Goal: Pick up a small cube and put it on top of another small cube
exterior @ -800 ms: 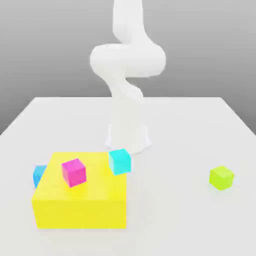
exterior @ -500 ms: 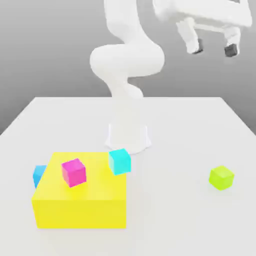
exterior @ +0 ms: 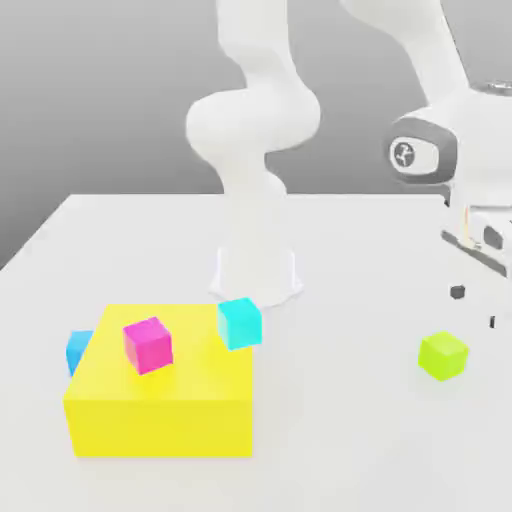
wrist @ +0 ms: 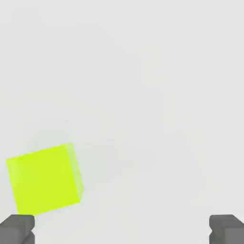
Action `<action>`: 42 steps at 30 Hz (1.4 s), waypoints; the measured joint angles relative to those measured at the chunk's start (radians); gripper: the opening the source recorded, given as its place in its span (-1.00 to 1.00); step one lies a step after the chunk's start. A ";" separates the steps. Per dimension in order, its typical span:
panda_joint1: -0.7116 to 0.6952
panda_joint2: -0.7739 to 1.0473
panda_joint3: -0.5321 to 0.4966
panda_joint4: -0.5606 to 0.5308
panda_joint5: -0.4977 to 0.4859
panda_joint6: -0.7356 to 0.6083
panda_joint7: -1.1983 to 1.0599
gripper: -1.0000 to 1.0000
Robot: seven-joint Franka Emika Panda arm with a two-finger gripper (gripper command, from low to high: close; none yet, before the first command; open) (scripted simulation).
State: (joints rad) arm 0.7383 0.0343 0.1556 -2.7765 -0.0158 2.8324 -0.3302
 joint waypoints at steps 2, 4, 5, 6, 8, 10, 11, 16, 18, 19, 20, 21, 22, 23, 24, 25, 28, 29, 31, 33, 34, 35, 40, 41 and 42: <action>0.003 0.070 -0.019 -0.001 -0.044 0.053 0.006 0.00; 0.024 0.142 -0.050 0.010 -0.080 0.110 0.027 0.00; 0.040 0.178 -0.068 0.016 -0.095 0.140 0.037 0.00; 0.054 0.214 -0.085 0.022 -0.105 0.169 0.044 0.00; 0.069 0.247 -0.102 0.028 -0.113 0.196 0.050 -1.00; 0.069 0.247 -0.102 0.028 -0.113 0.195 0.051 -1.00; 0.069 0.247 -0.101 0.028 -0.113 0.194 0.051 -1.00; 0.054 0.202 -0.084 0.020 -0.104 0.157 0.044 -1.00; 0.041 0.134 -0.063 0.007 -0.067 0.103 0.016 -1.00; 0.037 0.098 -0.054 0.000 -0.049 0.074 0.003 -1.00; 0.035 0.062 -0.047 -0.007 -0.029 0.045 -0.011 -1.00; 0.019 0.029 -0.053 -0.010 -0.016 0.016 -0.030 -1.00; -0.018 -0.001 -0.072 -0.010 -0.011 -0.012 -0.053 -1.00; -0.058 -0.030 -0.090 -0.009 -0.011 -0.040 -0.077 -1.00; -0.096 -0.057 -0.110 -0.006 -0.014 -0.068 -0.102 -1.00; -0.133 -0.084 -0.131 -0.004 -0.019 -0.096 -0.125 -1.00; -0.214 -0.163 -0.204 0.004 -0.043 -0.178 -0.193 -1.00; -0.243 -0.189 -0.233 0.007 -0.055 -0.205 -0.213 -1.00; -0.307 -0.240 -0.292 0.012 -0.080 -0.258 -0.252 -1.00; -0.375 -0.290 -0.351 0.018 -0.109 -0.311 -0.290 -1.00; -0.410 -0.314 -0.380 0.020 -0.123 -0.337 -0.308 -1.00; -0.444 -0.338 -0.409 0.023 -0.138 -0.363 -0.327 -1.00; -0.625 -0.454 -0.549 0.035 -0.215 -0.490 -0.418 -1.00; -0.662 -0.476 -0.577 0.038 -0.231 -0.515 -0.436 -1.00; -0.677 -0.471 -0.596 0.034 -0.236 -0.506 -0.448 -1.00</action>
State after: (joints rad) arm 0.0614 -0.4369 -0.4402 -2.7429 -0.2522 2.3266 -0.7780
